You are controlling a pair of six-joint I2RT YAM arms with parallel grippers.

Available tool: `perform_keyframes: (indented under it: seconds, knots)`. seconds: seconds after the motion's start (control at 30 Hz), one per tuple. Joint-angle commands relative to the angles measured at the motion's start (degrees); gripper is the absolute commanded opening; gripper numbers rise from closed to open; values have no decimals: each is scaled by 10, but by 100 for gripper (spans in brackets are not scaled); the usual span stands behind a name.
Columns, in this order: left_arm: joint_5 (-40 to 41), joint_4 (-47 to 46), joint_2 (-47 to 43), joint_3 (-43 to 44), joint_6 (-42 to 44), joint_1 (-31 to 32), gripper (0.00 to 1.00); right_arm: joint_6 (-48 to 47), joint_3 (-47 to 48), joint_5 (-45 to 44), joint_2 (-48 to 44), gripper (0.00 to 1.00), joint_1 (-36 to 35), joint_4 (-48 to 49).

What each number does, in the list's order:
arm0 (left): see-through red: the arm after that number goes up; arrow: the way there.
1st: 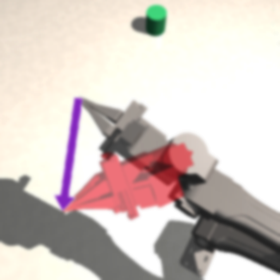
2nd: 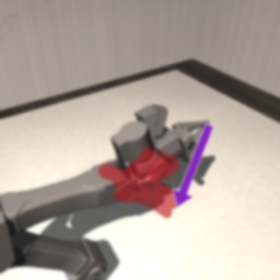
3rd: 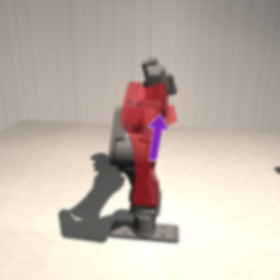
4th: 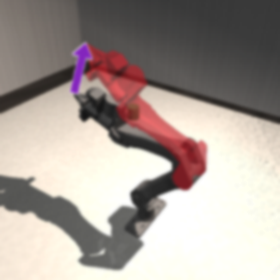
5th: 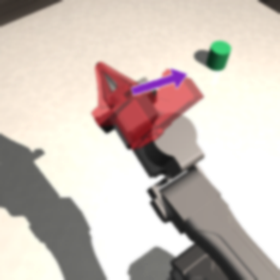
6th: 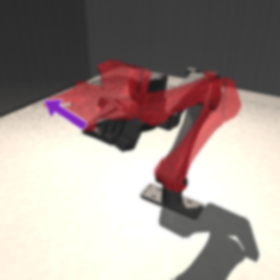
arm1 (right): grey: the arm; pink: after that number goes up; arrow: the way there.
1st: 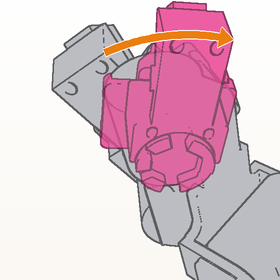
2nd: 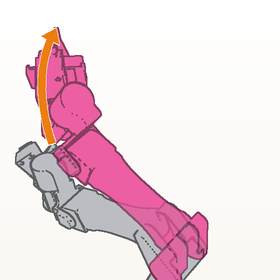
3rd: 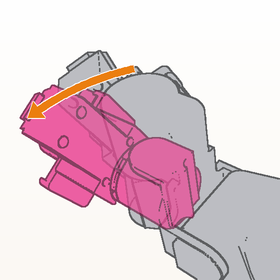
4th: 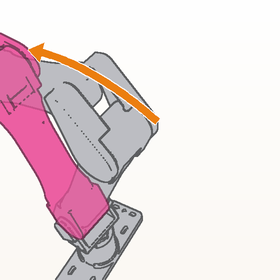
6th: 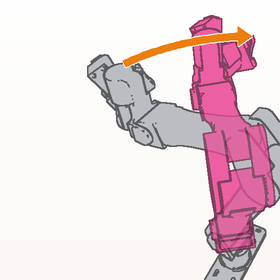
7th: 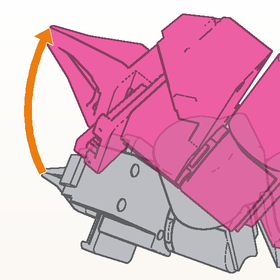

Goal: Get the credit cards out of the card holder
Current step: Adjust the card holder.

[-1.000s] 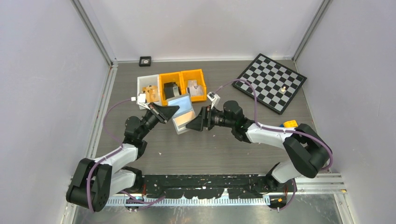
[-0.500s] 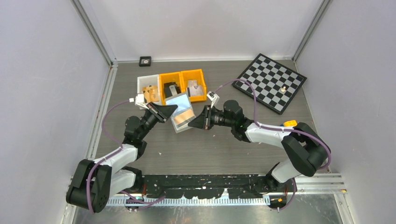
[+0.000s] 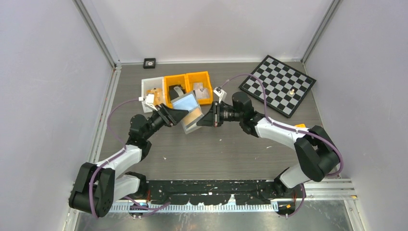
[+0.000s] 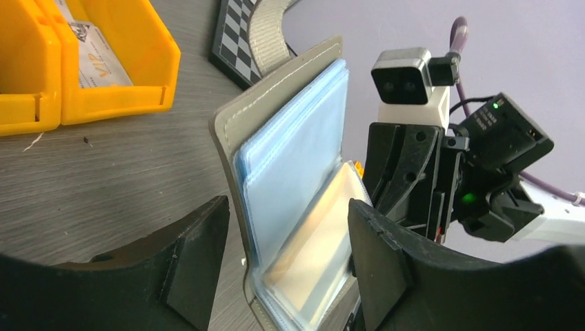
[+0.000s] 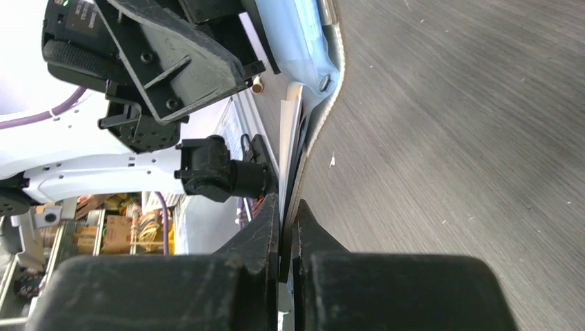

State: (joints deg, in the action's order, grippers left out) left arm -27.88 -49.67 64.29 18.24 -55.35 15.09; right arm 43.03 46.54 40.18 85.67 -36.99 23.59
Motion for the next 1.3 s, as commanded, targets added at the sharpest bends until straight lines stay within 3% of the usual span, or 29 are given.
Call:
perform_keyframes:
  seconds: [0.0, 0.13, 0.2, 0.27, 0.33, 0.47, 0.63, 0.77, 0.9, 1.1, 1.27]
  knots:
    - [-48, 3, -6, 20, 25, -12, 65, -12, 50, 74, -12, 1, 3, -38]
    - [-59, -1, -3, 20, 26, -20, 61, -3, 67, 107, 7, 0, 6, -49]
    - [-63, -6, -1, 19, 25, -22, 54, -8, 73, 109, 10, 1, 6, -64]
    - [-66, -15, 2, 17, 22, -25, 41, -27, 81, 98, 14, 4, 6, -93]
    - [-65, -23, 3, 14, 18, -27, 27, -40, 83, 80, 14, 17, 6, -111]
    - [-59, -42, 10, 8, 3, -27, 4, -37, 60, 30, 9, 58, 7, -88]
    - [-28, -140, 38, -22, -59, -27, 0, 46, 3, -13, 28, 76, 6, 68]
    - [-22, -194, 60, -28, -91, -26, 0, 116, -24, -32, 63, 77, 1, 180]
    - [-4, -202, 67, -32, -94, -25, 0, 103, -32, -58, 56, 76, -19, 194]
    - [10, -208, 59, -40, -84, -19, 0, 77, -39, -91, 36, 50, -36, 179]
    - [12, -208, 67, -35, -74, -4, 0, 80, -44, -92, 27, 36, -36, 192]
